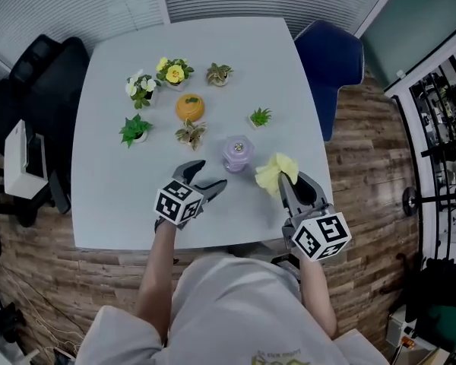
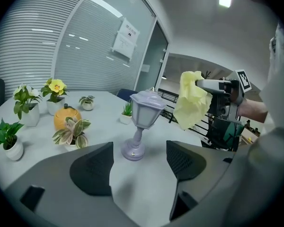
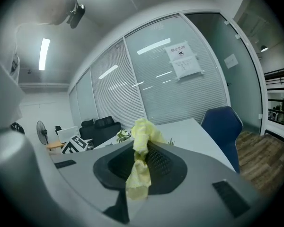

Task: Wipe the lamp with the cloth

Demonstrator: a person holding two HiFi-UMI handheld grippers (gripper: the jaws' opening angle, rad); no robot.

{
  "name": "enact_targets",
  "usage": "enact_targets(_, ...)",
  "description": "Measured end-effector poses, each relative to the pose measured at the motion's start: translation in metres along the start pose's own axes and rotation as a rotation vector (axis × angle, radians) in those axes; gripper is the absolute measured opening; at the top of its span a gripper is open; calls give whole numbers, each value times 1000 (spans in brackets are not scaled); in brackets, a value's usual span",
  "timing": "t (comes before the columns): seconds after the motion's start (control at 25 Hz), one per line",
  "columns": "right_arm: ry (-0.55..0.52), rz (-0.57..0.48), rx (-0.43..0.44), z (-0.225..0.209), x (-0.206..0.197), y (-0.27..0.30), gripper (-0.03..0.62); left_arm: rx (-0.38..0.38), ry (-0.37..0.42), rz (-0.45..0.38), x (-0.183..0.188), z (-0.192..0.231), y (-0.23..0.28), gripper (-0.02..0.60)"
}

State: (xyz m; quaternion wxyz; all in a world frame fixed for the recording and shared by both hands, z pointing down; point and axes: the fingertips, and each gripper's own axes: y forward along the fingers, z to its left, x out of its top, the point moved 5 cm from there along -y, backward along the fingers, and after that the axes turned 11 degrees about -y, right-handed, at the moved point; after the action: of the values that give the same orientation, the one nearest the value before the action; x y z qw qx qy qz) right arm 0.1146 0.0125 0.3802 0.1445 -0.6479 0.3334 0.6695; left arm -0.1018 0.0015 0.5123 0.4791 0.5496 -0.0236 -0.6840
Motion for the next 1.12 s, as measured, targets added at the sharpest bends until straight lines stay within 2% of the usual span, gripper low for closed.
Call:
enact_targets(0.4, 0, 13, 16, -8, -1, 21, 63, -35, 57, 77, -4, 11, 20, 325)
enact_targets(0.8, 1, 23, 15, -7, 0, 27, 63, -79, 197, 199, -10, 16, 44, 325)
enact_targets(1.12, -2, 39, 11, -11, -3, 31, 63, -93, 263, 261, -18, 22, 66, 325)
